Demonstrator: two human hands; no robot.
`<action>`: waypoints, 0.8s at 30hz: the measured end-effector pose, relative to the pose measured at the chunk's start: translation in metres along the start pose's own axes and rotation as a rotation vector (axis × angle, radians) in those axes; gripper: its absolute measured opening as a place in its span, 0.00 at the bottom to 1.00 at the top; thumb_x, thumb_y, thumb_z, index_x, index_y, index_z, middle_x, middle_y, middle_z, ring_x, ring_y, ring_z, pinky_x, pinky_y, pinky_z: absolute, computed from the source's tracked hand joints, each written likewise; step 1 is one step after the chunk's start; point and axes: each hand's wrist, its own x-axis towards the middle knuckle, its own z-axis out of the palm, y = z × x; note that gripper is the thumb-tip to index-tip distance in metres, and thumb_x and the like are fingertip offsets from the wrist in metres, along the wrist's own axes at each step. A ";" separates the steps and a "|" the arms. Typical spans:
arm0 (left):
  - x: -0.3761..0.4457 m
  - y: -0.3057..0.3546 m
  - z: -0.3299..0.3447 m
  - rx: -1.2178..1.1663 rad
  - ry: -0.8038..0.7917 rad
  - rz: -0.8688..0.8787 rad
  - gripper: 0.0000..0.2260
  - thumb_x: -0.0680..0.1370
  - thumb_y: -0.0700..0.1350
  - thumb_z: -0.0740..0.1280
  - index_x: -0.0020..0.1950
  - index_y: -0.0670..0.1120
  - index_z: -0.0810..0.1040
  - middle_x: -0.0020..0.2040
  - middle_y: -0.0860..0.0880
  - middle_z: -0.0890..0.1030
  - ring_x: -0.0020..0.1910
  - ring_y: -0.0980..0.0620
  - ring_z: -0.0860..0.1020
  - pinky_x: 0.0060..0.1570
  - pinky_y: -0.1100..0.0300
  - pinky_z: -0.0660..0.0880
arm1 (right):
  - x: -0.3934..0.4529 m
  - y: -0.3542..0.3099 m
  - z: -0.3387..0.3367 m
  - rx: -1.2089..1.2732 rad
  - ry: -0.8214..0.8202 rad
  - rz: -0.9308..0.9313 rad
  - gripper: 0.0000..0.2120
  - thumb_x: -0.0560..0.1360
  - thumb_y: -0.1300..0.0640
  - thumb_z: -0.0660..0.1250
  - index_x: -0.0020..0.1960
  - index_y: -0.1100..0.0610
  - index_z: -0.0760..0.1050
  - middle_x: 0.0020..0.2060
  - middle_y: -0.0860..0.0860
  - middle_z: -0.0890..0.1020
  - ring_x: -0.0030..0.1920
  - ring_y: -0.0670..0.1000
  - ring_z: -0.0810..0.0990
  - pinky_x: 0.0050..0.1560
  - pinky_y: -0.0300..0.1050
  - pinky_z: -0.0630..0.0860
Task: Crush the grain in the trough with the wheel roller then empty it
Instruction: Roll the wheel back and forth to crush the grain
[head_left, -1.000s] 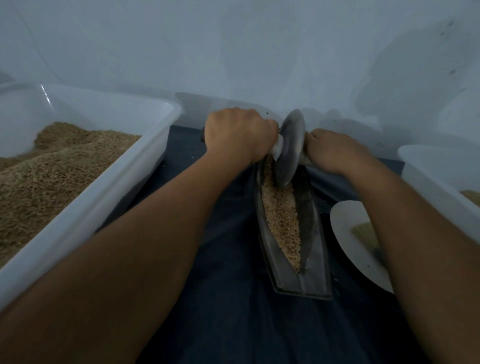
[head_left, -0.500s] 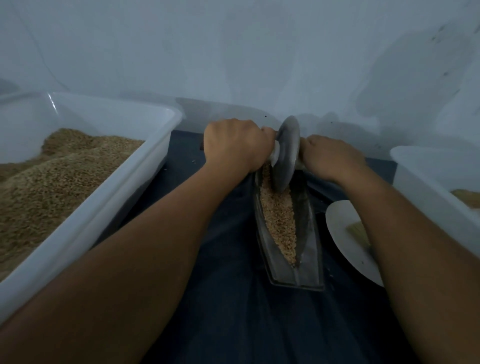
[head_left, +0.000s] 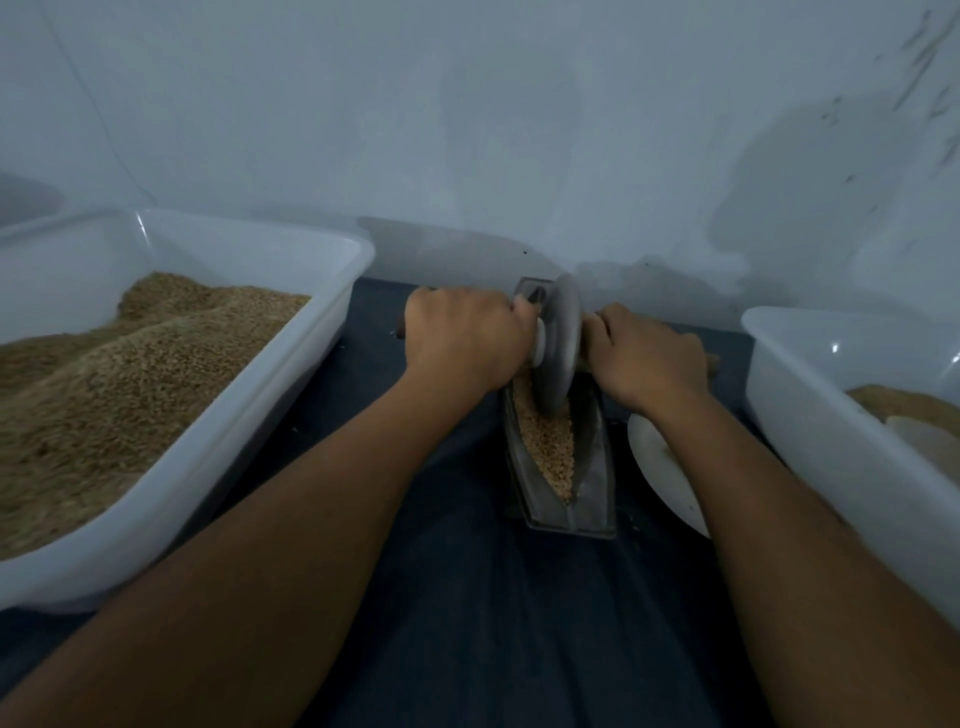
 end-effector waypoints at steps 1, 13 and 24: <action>-0.002 0.000 -0.003 0.000 0.003 -0.011 0.19 0.81 0.52 0.46 0.34 0.50 0.65 0.31 0.51 0.68 0.28 0.48 0.65 0.38 0.53 0.67 | -0.002 0.000 -0.001 0.006 0.002 0.001 0.21 0.80 0.38 0.42 0.45 0.49 0.68 0.33 0.45 0.66 0.39 0.54 0.68 0.46 0.53 0.62; -0.027 0.000 -0.018 -0.001 -0.065 0.030 0.13 0.82 0.53 0.46 0.45 0.50 0.64 0.46 0.44 0.78 0.38 0.45 0.67 0.41 0.50 0.65 | -0.032 -0.004 -0.014 -0.035 0.040 -0.032 0.21 0.82 0.39 0.44 0.44 0.51 0.66 0.34 0.47 0.68 0.39 0.54 0.68 0.44 0.52 0.61; -0.033 0.005 -0.041 -0.025 -0.183 0.081 0.15 0.82 0.50 0.52 0.35 0.50 0.58 0.35 0.50 0.62 0.41 0.43 0.69 0.45 0.46 0.64 | -0.029 0.002 -0.042 0.043 -0.354 -0.061 0.20 0.82 0.37 0.45 0.46 0.50 0.65 0.37 0.48 0.70 0.38 0.51 0.70 0.39 0.48 0.66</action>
